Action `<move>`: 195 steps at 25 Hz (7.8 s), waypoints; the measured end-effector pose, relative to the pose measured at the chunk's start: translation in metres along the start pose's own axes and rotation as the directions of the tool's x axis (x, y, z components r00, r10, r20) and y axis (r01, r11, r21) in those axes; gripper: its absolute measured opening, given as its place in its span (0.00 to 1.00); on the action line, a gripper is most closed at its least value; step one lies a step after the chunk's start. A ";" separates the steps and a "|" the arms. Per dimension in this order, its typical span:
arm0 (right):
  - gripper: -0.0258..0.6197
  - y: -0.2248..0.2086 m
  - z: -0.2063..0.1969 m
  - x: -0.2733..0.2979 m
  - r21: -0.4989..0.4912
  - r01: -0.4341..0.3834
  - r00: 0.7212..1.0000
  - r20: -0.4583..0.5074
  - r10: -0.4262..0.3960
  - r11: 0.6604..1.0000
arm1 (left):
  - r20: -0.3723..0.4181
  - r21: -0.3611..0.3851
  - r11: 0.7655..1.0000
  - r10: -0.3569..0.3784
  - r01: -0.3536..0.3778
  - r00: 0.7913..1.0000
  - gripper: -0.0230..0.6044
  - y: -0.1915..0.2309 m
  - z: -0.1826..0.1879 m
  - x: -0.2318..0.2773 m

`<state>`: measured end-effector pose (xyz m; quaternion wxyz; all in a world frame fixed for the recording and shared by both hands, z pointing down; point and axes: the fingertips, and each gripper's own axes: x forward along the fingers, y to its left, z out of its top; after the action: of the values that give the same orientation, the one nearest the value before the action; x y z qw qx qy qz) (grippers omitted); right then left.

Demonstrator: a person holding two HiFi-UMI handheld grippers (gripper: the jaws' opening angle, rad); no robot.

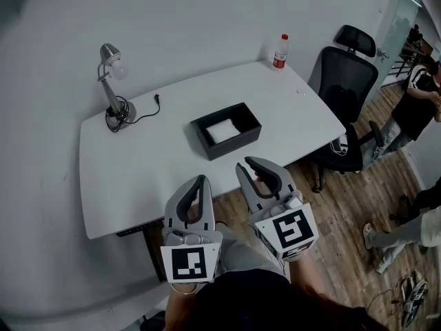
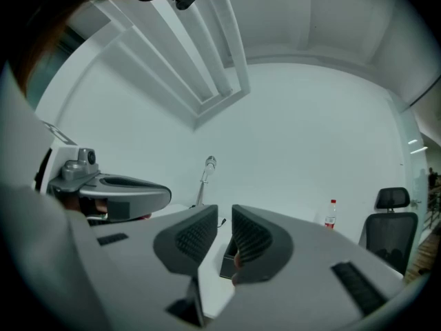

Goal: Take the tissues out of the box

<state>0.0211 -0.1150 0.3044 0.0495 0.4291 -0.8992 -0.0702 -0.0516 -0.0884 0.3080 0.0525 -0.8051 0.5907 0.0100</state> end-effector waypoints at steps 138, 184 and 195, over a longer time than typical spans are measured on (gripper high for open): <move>0.42 -0.078 -0.139 0.176 -0.049 0.082 0.746 -0.660 -0.094 0.995 | -0.111 -0.111 0.975 -0.202 0.190 0.973 0.07 0.134 -0.062 0.156; 0.40 -0.065 -0.049 0.098 -0.096 0.020 0.949 -0.312 -0.049 0.995 | -0.080 -0.023 0.999 -0.044 0.042 0.996 0.07 0.063 -0.033 0.079; 0.39 -0.024 -0.035 0.059 -0.097 0.028 0.958 -0.281 -0.055 0.995 | -0.058 -0.036 0.999 -0.041 0.039 0.997 0.07 0.055 -0.025 0.026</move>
<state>0.0078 -0.1784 0.3364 0.1958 0.4508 -0.8695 -0.0503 -0.0976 -0.1314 0.3264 0.0214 -0.8176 0.5754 -0.0046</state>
